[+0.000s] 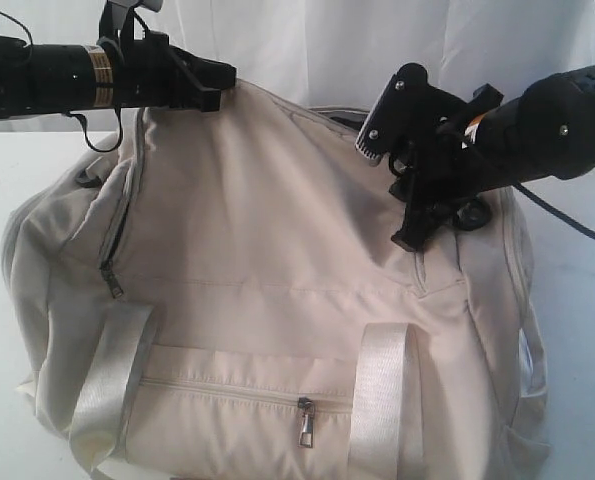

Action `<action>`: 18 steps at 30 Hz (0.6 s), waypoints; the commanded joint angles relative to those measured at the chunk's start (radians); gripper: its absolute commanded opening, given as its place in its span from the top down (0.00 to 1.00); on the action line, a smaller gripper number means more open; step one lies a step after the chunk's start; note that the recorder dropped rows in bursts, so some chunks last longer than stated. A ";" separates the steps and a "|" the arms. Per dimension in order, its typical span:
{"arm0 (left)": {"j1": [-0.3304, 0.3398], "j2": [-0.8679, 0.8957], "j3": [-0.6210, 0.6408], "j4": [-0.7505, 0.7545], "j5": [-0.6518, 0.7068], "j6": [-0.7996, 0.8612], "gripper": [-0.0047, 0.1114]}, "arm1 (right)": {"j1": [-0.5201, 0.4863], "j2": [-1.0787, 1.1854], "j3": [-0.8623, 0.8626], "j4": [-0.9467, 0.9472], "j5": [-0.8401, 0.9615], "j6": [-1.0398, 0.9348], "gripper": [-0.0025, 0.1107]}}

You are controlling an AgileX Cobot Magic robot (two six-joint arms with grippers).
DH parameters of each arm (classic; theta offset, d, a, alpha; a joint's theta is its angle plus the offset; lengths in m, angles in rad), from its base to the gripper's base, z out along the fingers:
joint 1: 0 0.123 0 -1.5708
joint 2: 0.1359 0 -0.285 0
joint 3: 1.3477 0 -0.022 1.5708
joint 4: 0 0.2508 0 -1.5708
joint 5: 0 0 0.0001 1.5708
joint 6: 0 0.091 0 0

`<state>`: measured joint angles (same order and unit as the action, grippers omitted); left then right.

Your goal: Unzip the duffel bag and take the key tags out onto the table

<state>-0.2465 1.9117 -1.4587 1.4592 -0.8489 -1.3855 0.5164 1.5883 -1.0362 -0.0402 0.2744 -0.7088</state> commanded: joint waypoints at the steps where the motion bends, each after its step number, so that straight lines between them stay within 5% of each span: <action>1: 0.004 -0.016 -0.009 -0.008 0.003 0.000 0.96 | -0.009 0.000 -0.004 -0.023 0.000 0.003 0.87; 3: 0.004 -0.016 -0.009 -0.008 0.003 0.000 0.96 | -0.009 -0.013 -0.004 -0.023 0.000 0.011 0.98; 18: 0.004 -0.016 -0.009 -0.008 0.010 0.000 0.96 | -0.009 -0.132 -0.004 -0.023 0.240 0.008 0.98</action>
<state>-0.2465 1.9117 -1.4587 1.4592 -0.8588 -1.3855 0.5164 1.4803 -1.0382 -0.0527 0.4482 -0.7029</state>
